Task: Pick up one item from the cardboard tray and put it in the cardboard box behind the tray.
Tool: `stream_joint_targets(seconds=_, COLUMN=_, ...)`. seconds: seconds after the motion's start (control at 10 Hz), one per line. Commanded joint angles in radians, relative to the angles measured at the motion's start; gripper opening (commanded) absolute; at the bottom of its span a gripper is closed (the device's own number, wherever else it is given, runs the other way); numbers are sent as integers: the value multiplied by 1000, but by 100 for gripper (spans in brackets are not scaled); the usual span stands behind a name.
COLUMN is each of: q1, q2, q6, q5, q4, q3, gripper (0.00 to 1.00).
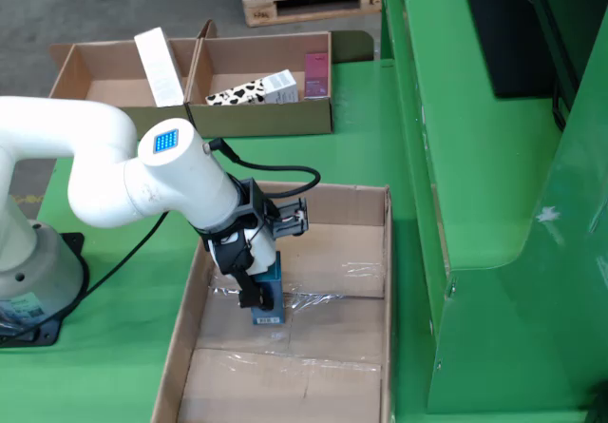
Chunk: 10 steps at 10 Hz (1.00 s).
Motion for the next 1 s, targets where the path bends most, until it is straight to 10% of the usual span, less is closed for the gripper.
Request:
stream_joint_targets(seconds=0.0, q1=33, q2=37, q6=7, q5=-15, q4=-230, q3=324, gripper=0)
stream_joint_targets(seconds=0.9, q1=59, q2=-219, q6=12, q5=-19, q4=-688, q3=1244, gripper=0)
